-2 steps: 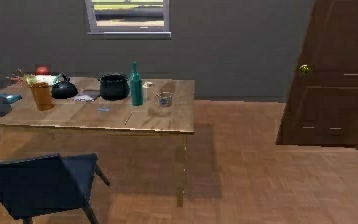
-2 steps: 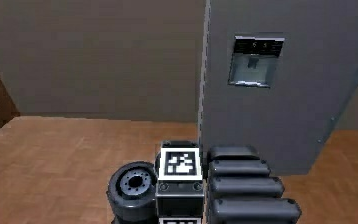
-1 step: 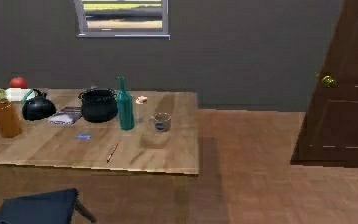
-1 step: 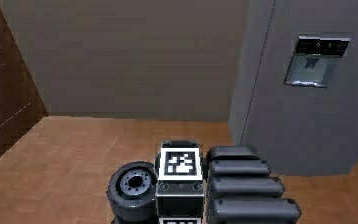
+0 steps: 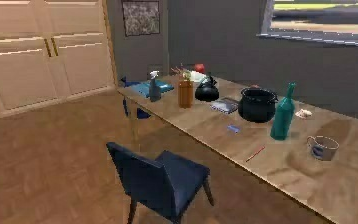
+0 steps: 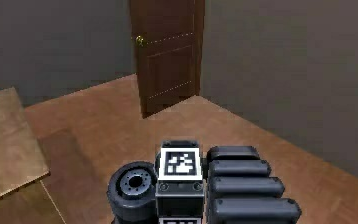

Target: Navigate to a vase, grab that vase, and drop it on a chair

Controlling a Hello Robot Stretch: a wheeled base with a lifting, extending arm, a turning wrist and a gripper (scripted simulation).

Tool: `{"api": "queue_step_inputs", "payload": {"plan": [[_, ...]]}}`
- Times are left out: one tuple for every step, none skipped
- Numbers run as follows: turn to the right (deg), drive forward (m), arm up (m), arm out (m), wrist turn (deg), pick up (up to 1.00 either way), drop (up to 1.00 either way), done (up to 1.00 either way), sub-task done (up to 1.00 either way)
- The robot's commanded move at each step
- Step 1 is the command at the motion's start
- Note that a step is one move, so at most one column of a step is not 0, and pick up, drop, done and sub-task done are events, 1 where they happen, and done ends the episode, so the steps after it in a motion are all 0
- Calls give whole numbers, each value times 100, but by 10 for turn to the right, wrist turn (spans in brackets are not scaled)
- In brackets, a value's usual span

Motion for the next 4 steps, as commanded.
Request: {"api": "queue_step_inputs", "payload": {"plan": [[-450,0,0,0,0,0,0,0,0],[-360,0,0,0,0,0,0,0,0],[450,0,0,0,0,0,0,0,0],[450,0,0,0,0,0,0,0,0]]}}
